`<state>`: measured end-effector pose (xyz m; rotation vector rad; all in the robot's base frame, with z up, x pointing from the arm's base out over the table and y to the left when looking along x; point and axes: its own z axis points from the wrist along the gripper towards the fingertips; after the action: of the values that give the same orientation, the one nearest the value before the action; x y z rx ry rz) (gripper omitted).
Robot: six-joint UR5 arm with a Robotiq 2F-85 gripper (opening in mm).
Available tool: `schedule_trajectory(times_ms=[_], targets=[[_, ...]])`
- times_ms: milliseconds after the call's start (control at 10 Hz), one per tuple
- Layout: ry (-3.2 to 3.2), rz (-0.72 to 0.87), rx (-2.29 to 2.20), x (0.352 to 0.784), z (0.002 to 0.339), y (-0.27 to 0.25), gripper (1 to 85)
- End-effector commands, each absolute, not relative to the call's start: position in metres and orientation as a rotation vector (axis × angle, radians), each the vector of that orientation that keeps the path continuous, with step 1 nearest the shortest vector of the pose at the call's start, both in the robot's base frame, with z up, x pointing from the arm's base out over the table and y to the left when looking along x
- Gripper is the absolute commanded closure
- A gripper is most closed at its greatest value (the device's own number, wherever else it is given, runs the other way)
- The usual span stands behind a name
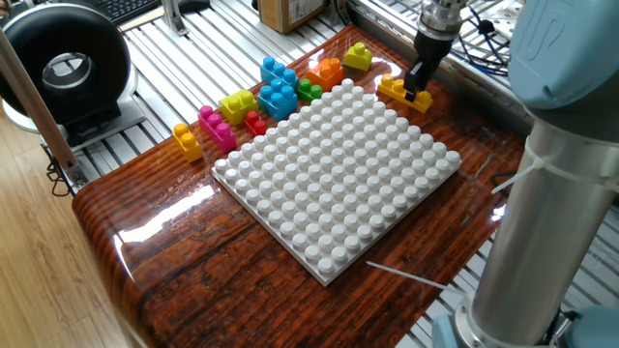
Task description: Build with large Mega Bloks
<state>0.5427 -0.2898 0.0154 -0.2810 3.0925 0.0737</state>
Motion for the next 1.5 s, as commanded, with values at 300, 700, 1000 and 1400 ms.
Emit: schedule_trajectory(times_ms=[300, 700, 1000, 1400], targets=[[3.101, 0.051, -0.146, 0.546, 0.016, -0.289, 55.3], [3.099, 0.001, -0.033, 0.547, 0.026, -0.295, 84.7], [3.110, -0.032, -0.012, 0.540, 0.051, -0.291, 84.7], [3.107, -0.008, -0.011, 0.534, 0.077, -0.272, 84.7]])
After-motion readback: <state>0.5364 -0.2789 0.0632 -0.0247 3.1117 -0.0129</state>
